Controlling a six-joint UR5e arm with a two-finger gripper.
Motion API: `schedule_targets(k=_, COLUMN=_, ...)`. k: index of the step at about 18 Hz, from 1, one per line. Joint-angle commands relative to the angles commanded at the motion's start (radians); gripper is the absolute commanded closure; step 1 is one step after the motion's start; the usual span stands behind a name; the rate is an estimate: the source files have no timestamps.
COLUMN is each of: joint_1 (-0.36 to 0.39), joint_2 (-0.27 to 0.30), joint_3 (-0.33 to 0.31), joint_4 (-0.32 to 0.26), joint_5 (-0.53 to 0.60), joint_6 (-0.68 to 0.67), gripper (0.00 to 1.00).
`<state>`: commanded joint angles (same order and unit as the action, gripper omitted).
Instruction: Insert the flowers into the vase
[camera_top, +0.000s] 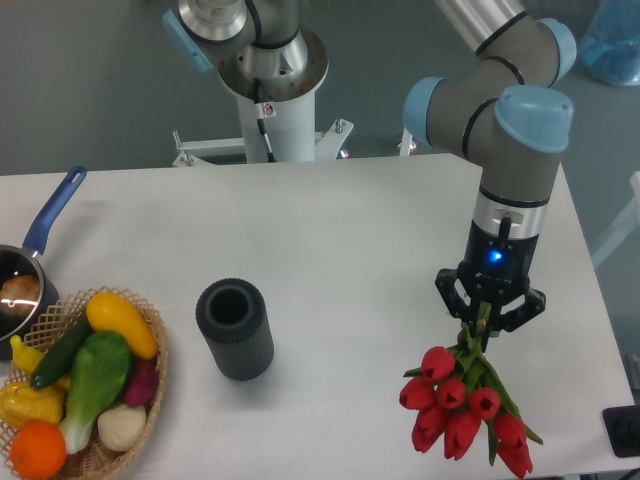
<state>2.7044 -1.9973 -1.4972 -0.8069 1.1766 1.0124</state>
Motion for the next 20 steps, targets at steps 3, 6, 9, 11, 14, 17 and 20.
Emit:
schedule_targets(k=3, joint_1=-0.003, joint_2=-0.002, joint_3=-0.009, joint_4=0.005, joint_5=0.0, joint_6=0.0, gripper=0.83)
schedule_targets(k=6, joint_1=-0.002, joint_2=-0.008, joint_3=0.021, joint_4=0.006, joint_5=-0.015, joint_6=-0.054, gripper=0.83)
schedule_targets(k=9, joint_1=-0.008, joint_2=-0.002, joint_3=0.014, joint_4=0.006, joint_5=-0.024, joint_6=-0.058, gripper=0.83)
schedule_targets(k=11, joint_1=-0.014, joint_2=-0.002, joint_3=0.014, joint_4=0.009, joint_5=-0.086, joint_6=-0.06, gripper=0.83)
schedule_targets(k=14, joint_1=-0.029, joint_2=0.002, joint_3=0.014, joint_4=0.009, joint_5=-0.167, joint_6=-0.06, gripper=0.83)
schedule_targets(k=17, joint_1=-0.054, joint_2=0.018, joint_3=0.014, joint_4=0.011, joint_5=-0.241, joint_6=-0.06, gripper=0.83)
schedule_targets(k=20, joint_1=-0.063, joint_2=0.037, joint_3=0.005, joint_4=0.011, joint_5=-0.326, joint_6=-0.058, gripper=0.83)
